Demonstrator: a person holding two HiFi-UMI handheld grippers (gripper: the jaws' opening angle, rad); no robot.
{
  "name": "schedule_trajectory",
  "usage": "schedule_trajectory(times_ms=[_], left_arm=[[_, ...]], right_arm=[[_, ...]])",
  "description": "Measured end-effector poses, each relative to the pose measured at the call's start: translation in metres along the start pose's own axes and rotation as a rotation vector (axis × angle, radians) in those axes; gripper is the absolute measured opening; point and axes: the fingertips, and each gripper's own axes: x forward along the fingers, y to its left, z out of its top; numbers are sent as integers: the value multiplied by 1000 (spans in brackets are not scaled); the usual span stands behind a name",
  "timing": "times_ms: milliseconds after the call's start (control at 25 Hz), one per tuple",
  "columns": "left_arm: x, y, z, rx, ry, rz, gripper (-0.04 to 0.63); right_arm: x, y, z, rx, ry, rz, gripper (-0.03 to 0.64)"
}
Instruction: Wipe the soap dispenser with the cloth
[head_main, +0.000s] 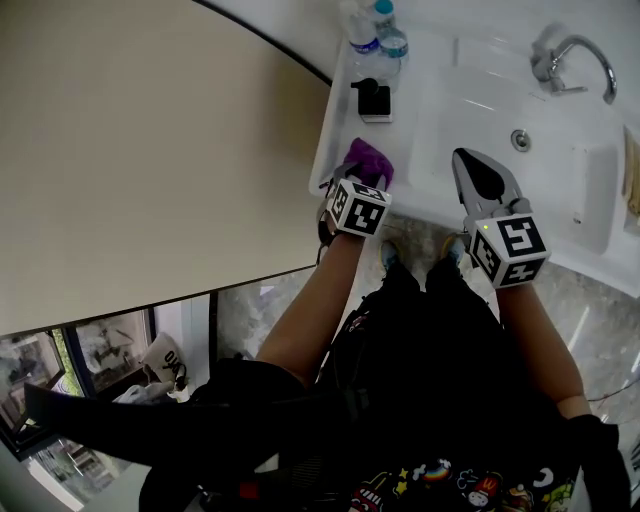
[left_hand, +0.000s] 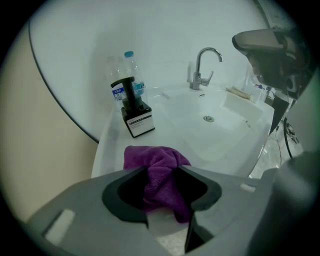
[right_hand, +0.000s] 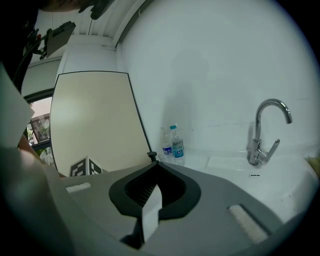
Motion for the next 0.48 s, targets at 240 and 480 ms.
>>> schedule_trajectory(times_ms=[240,480], left_arm=[[4,-1,0,-16,-2,-18,155],[0,1,5,-73,-62,-21,102]], right_arm=[[-2,-6,2,11,-15,-2,25],[-2,-8,3,18,-19,-2,24]])
